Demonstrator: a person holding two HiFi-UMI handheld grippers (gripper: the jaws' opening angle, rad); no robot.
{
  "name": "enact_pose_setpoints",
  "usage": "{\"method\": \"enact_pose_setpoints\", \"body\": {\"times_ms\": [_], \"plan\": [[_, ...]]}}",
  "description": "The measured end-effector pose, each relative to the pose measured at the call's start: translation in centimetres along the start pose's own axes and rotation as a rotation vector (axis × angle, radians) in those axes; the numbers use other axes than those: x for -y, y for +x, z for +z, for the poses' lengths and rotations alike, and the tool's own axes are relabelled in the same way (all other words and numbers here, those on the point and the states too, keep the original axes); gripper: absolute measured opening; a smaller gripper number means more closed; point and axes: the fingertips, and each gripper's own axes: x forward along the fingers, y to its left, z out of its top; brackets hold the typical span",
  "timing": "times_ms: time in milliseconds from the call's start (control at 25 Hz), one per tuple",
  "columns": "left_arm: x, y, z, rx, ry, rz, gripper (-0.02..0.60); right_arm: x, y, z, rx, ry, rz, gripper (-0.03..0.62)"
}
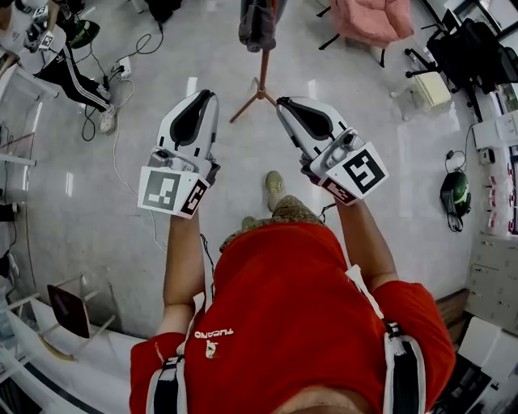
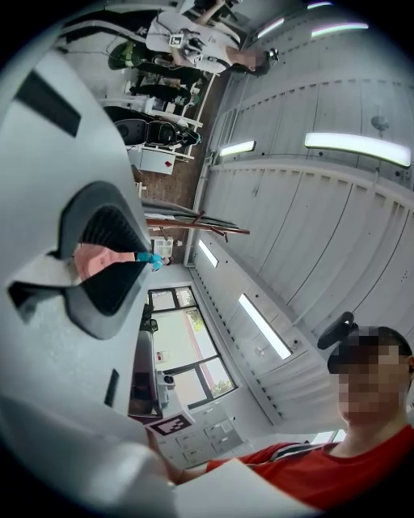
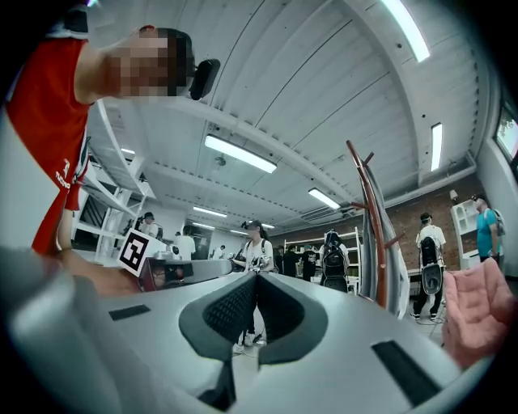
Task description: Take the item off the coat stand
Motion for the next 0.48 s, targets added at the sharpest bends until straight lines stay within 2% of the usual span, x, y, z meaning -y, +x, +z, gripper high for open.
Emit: {"method": "enact_pose_setpoints", "body": {"times_ms": [240,480], "plan": [[-2.2,3.6,-1.8,-0.037,0.013,-0.007,0.122,3.8,1.6,-1.2,0.017,0.015,-0.017,0.025],[-6.2,9.1,-4.3,-0.083,0.02,0.009,0.192,9.9,4.5,-2.7,0.029,0.024,-0.026,0.025]]}}
